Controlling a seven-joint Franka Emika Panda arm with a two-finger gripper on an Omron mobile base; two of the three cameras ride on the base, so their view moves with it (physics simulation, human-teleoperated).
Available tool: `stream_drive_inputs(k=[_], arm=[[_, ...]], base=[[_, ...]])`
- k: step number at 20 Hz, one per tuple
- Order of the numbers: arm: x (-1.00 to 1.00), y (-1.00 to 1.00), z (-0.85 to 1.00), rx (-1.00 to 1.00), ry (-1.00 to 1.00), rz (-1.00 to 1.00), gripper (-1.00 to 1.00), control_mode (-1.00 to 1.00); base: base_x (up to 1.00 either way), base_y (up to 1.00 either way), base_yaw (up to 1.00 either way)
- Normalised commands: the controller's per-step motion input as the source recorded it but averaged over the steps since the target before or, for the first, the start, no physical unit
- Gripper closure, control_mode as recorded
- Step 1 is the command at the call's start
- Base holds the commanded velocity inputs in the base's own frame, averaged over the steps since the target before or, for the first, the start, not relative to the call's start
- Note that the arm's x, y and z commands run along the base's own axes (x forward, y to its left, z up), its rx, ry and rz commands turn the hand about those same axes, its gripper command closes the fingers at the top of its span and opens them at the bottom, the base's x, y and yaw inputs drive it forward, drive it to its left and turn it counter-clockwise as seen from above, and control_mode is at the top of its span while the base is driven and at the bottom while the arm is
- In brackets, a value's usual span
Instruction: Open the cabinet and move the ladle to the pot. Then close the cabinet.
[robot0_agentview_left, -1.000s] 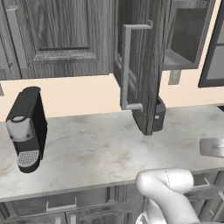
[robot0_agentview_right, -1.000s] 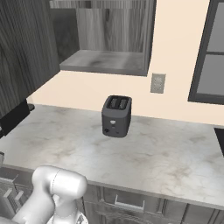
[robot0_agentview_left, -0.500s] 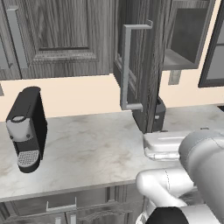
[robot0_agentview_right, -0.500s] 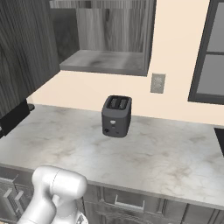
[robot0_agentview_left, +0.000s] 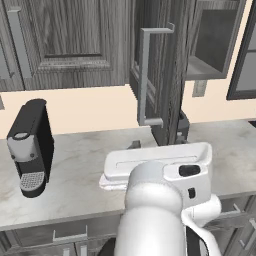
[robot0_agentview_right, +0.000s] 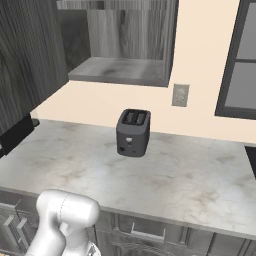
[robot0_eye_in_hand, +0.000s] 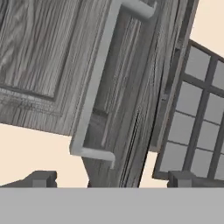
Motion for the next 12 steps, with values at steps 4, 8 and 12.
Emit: stream_drive_inputs(k=[4,8,12], arm=[[0.84,0.68,0.0,-0.18,-0.13,-0.18,-1.0,-1.0],[0.84,0.62,0.0,-0.16,-0.05,-0.22,-1.0,-1.0],[0.89,0.35,0.0,-0.13,-0.02,-0.22,-1.0,-1.0]], base=[[0.0,0.0,0.0],[0.0,0.0,0.0],[0.0,0.0,0.0]])
